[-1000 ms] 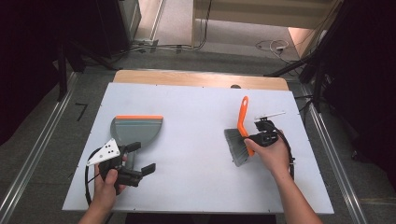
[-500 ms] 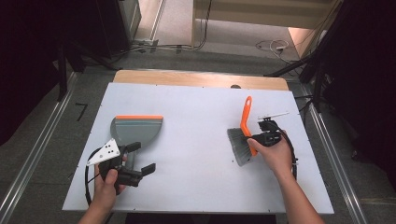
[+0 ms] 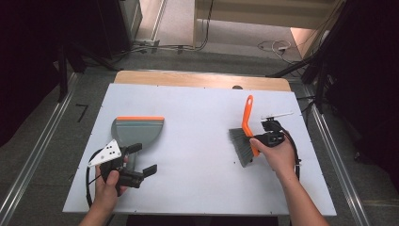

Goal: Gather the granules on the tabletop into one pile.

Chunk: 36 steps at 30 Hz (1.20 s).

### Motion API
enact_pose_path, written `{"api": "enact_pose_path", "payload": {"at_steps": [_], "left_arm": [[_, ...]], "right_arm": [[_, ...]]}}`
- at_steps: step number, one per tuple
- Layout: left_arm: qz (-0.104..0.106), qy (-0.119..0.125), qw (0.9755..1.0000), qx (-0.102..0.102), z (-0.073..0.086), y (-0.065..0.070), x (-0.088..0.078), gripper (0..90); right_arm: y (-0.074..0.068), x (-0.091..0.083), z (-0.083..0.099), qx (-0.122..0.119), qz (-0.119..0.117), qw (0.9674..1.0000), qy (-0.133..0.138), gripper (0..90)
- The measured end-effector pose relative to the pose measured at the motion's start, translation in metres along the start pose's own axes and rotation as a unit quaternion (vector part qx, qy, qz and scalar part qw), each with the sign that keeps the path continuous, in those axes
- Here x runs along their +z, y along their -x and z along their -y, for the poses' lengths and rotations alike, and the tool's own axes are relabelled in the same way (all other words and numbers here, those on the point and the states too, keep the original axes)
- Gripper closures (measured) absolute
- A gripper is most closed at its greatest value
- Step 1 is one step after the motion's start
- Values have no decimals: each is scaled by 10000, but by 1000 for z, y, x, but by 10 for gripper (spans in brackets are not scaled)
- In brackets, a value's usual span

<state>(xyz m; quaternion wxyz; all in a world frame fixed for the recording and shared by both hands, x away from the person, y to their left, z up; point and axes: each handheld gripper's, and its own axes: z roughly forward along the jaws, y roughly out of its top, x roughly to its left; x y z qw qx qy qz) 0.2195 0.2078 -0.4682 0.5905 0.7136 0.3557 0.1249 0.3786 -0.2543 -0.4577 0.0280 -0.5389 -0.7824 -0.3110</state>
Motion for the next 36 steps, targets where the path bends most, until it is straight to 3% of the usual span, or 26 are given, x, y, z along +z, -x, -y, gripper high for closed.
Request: {"api": "enact_pose_path", "payload": {"at_steps": [5,13,15,17,20,21,24,26,27,29,30,32,33,34,35,36], "left_arm": [[-9,9,10000,-20,0,0,0,2],[-6,17,10000,-22,0,0,0,2],[-7,16,10000,-18,0,-1,-1,2],[-12,14,10000,-28,0,0,-1,2],[-19,19,10000,-38,0,-1,-1,2],[-15,21,10000,-29,0,-1,-1,2],[-12,20,10000,-47,0,-1,0,2],[-20,16,10000,-52,0,-1,1,2],[-23,13,10000,-51,0,-1,1,2],[-16,19,10000,-46,0,-1,1,2],[-16,3,10000,-31,0,-1,1,2],[-18,-2,10000,-39,0,0,1,2],[-20,-4,10000,-40,0,0,1,2],[-20,-13,10000,-40,0,0,2,2],[-21,-11,10000,-44,0,0,2,2],[-24,-20,10000,-42,0,0,2,2]], "right_arm": [[-18,-9,-4,-295,-34,9995,78,679],[-43,-9,0,-682,-250,9972,-157,680],[-47,-6,3,-884,-348,9949,-325,680],[-49,-4,6,-1216,-444,9903,-500,680],[-52,-7,13,-1854,-495,9780,-814,681],[-54,-9,16,-2084,-456,9724,-947,680],[-60,-16,25,-2844,-354,9482,-1372,681],[-60,-21,32,-3390,-350,9266,-1590,681],[-59,-23,34,-3599,-379,9175,-1648,681],[-53,-25,38,-3744,-474,9091,-1765,681],[-49,-25,39,-3789,-506,9068,-1774,681],[-40,-25,39,-3913,-559,9034,-1663,680],[-35,-24,37,-3952,-608,9025,-1600,679],[-32,-23,36,-3942,-598,9040,-1544,676],[-28,-22,34,-4033,-619,9008,-1483,675],[-27,-20,33,-4017,-688,9013,-1468,674]]}}
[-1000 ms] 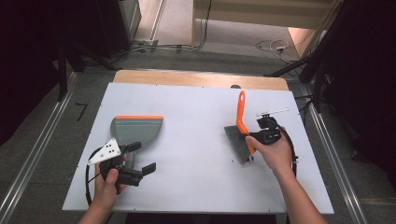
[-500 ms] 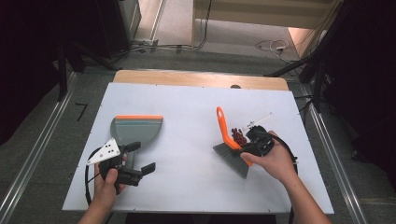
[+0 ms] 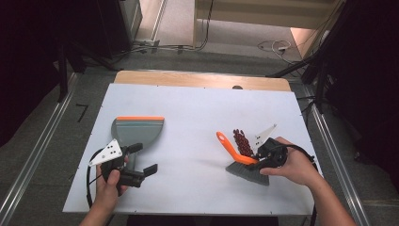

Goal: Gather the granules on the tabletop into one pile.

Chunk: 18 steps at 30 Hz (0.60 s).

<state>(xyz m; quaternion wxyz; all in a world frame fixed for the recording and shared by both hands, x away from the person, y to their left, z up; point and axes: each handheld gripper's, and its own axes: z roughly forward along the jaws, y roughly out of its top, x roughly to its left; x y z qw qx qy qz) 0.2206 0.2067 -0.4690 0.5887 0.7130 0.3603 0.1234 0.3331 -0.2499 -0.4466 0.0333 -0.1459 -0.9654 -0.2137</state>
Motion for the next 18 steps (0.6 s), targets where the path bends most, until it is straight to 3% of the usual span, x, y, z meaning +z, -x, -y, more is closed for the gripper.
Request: {"api": "enact_pose_path", "payload": {"at_steps": [3,7,12,16,18], "left_arm": [[7,11,10000,-4,0,0,1,2],[4,4,10000,0,1,0,1,2],[1,7,10000,1,0,-1,1,2],[4,-2,10000,2,1,0,1,2],[1,-11,10000,4,1,0,1,2]], "right_arm": [[7,1,-2,66,67,9999,51,672],[17,2,-5,-160,10,9999,52,672],[31,3,-7,98,-21,9999,124,672],[39,4,-9,96,-67,9998,172,671],[42,4,-10,206,-12,9996,194,671]]}}
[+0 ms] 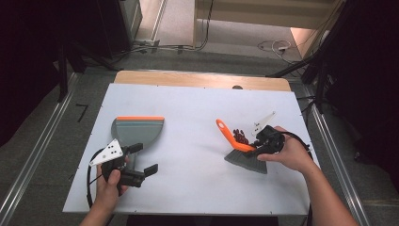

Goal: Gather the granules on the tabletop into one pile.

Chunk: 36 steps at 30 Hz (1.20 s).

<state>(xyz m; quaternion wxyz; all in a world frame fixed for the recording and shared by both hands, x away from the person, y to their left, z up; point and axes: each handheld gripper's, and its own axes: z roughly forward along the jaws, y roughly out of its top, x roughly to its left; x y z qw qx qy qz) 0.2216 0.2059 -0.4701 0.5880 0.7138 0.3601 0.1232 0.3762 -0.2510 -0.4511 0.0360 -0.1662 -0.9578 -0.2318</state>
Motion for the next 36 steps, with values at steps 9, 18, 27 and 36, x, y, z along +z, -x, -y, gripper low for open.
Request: {"api": "enact_pose_path", "payload": {"at_steps": [9,18,27,36], "left_arm": [[3,3,10000,-3,0,0,0,2],[-5,-8,10000,2,0,0,0,2],[-15,-22,10000,-1,1,-1,1,2],[-12,-20,10000,-16,1,-1,1,2]], "right_arm": [[17,-1,-6,-7,30,10000,17,671],[30,-1,-10,78,36,9999,77,671],[37,-2,-15,13,131,9999,94,671],[44,-4,-19,63,324,9994,144,672]]}}
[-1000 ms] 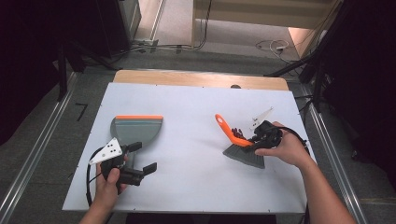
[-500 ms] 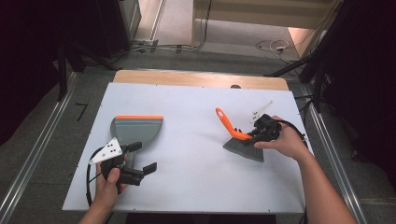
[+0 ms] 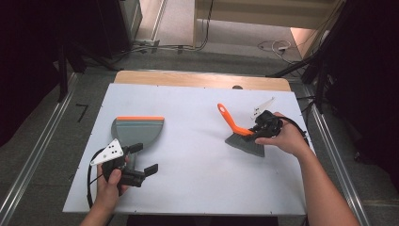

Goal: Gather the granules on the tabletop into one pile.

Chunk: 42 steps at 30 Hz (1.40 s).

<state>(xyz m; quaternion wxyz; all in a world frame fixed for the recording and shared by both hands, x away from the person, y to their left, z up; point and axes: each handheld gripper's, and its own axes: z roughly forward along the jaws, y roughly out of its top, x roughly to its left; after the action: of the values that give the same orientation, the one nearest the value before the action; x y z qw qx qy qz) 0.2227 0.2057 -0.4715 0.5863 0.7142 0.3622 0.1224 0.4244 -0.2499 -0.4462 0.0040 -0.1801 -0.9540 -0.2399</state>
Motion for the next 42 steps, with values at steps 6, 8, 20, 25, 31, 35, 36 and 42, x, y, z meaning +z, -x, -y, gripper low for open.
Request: {"api": "enact_pose_path", "payload": {"at_steps": [6,8,20,25,31,35,36,42], "left_arm": [[5,-8,10000,5,0,0,0,2],[8,-7,10000,5,0,0,0,2],[11,-3,10000,2,0,-1,0,2],[10,11,10000,-5,0,0,0,2],[3,14,10000,-1,0,0,0,2],[7,4,10000,4,0,0,0,2],[7,5,10000,5,0,0,0,2],[-27,1,10000,13,0,0,0,2]], "right_arm": [[2,-1,-3,49,131,9999,18,673],[1,-2,-4,76,115,9999,3,674],[-11,-29,-4,239,173,9986,449,679],[-21,-46,-1,481,360,9958,690,679],[-33,-58,13,1016,341,9881,1099,680],[-41,-60,27,1295,326,9825,1302,680],[-43,-60,31,1381,337,9802,1377,680],[-56,-62,55,1908,493,9633,1823,680]]}}
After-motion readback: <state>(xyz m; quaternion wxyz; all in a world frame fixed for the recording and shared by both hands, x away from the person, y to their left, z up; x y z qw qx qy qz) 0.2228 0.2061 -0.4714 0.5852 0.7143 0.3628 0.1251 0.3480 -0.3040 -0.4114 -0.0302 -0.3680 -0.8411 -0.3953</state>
